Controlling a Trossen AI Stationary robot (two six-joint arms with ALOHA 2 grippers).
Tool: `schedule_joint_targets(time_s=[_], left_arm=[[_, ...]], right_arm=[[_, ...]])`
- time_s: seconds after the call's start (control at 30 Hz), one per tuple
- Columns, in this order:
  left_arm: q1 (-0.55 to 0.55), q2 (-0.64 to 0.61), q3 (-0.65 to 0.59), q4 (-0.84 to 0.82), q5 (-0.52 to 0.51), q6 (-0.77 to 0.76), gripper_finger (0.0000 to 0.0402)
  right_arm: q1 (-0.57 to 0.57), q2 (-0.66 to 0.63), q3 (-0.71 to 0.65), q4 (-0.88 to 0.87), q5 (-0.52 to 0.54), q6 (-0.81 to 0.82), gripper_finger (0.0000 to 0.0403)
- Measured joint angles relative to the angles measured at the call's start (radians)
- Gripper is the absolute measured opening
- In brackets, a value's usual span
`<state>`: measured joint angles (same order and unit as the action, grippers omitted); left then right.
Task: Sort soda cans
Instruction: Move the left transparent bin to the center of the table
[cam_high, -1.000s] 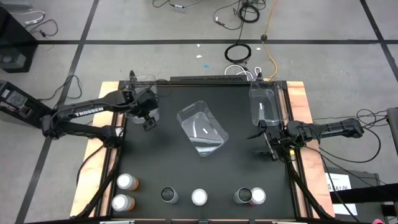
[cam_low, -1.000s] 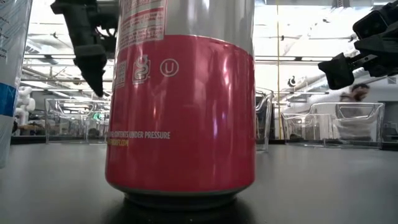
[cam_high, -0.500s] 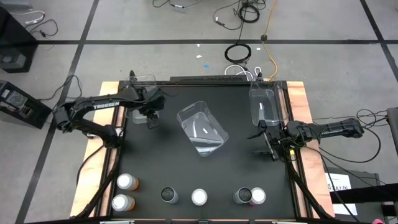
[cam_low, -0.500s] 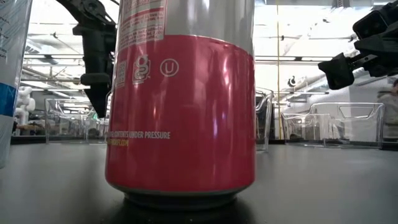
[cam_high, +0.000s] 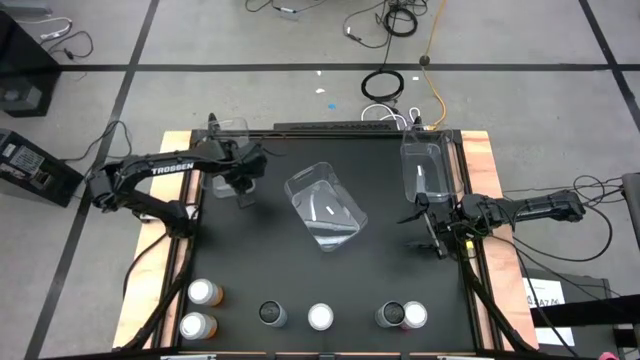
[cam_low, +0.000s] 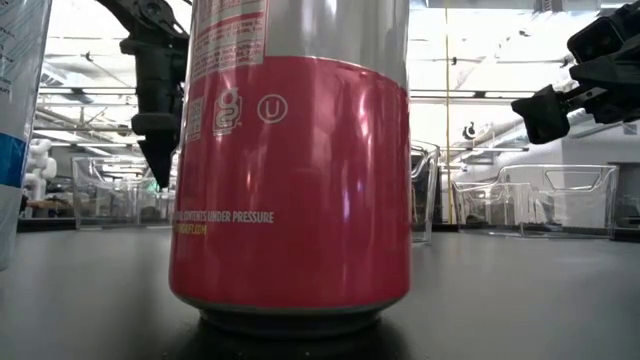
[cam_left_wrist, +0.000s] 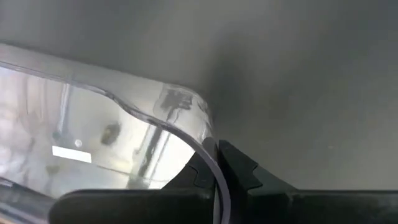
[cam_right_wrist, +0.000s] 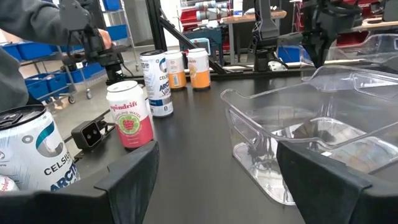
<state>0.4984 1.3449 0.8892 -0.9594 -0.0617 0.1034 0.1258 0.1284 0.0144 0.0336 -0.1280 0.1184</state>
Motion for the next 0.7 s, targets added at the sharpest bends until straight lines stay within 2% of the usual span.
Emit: schedule_joint_targets(time_s=[0.23,0.43,0.7], left_arm=[[-0.123,0.0,0.075,-0.083,0.016,-0.19,0.0009],[-0.271,0.001,0.122,-0.082,0.07,-0.389,0.0009],[-0.468,0.11,0.223,-0.078,0.093,-0.564,0.0009]], right_arm=[[0.0,0.0,0.0,0.0,0.0,0.0,0.0318],[0.0,0.0,0.0,0.0,0.0,0.0,0.0318],[0.0,0.0,0.0,0.0,0.0,0.0,0.0318]])
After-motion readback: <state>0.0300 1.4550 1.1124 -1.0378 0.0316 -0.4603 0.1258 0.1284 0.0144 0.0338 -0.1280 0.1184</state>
